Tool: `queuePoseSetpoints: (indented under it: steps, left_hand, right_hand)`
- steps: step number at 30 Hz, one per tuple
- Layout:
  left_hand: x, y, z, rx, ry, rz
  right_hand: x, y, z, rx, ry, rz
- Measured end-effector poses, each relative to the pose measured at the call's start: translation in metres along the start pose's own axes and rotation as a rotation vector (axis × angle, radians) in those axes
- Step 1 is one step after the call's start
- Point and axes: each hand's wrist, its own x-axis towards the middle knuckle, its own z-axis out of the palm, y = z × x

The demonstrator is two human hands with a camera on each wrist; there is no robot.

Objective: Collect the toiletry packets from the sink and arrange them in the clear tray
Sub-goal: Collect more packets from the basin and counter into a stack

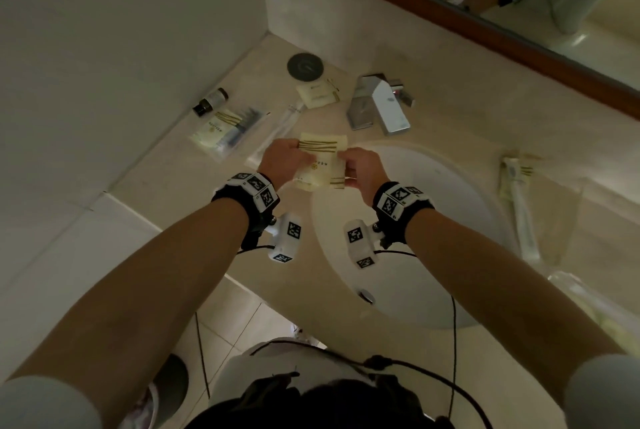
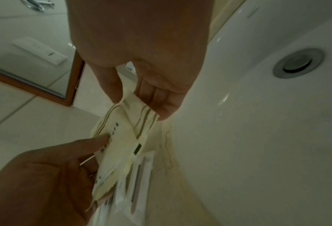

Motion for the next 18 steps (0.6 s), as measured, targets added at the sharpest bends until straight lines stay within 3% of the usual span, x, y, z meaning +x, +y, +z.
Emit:
queuePoseSetpoints:
  steps: [6,13,18]
  left_hand:
    - [-0.011,0.007,0.029,0.013,-0.037,0.022]
    - [-0.024,0.020,0.076,0.097,-0.083,0.050]
    - [-0.037,0.035,0.121,0.204,-0.192,0.098]
  right_hand:
    - [-0.023,0.008,-0.038,0.031,0.019,-0.021]
    - [-0.047,0.019,-0.098,-0.051,0.233,-0.012]
    - [-0.065,0.027,-0.148,-0.065,0.324,-0.014]
